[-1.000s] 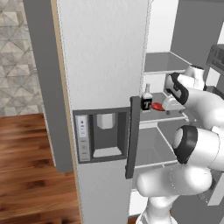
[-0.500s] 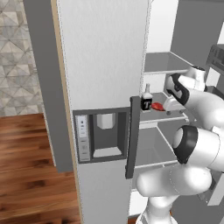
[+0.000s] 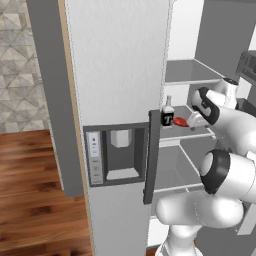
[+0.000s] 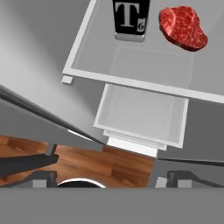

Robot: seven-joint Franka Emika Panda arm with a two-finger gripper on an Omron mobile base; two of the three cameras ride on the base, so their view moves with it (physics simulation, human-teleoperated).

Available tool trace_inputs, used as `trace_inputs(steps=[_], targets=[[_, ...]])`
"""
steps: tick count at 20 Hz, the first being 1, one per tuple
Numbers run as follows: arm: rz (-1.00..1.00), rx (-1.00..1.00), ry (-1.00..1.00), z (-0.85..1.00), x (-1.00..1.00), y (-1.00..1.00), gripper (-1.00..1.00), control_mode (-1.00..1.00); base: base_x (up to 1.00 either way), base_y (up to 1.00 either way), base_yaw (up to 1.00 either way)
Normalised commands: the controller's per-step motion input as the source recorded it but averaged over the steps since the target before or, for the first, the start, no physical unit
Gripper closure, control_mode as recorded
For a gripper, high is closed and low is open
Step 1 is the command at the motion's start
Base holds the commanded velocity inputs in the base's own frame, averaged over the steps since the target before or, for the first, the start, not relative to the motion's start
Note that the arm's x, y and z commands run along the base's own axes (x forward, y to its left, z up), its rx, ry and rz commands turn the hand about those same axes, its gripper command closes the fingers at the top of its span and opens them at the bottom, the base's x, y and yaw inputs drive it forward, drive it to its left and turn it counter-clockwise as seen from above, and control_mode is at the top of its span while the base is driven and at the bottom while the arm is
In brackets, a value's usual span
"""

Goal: Pick steak from the fridge and place it on the plate on the counter.

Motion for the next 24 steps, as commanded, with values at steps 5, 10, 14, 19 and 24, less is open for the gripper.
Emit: trace_inputs(steps=[5, 10, 14, 19, 24], targets=[[0.0, -0.01, -0.11, -0.04, 0.15, 0.0, -1.0, -1.0, 0.0, 0.0, 0.0], [0.0, 0.0, -0.06, -0.05, 0.19, 0.0, -1.0, -1.0, 0.0, 0.0, 0.0], [-0.01, 0.0, 0.0, -0.01, 0.25, -0.04, -1.0, -1.0, 0.0, 0.0, 0.0], [-0.02, 0.0, 0.0, 0.0, 0.21, -0.13, -1.0, -1.0, 0.0, 0.0, 0.0], [-0.01, 0.0, 0.0, 0.0, 0.11, -0.1, -1.0, -1.0, 0.0, 0.0, 0.0]])
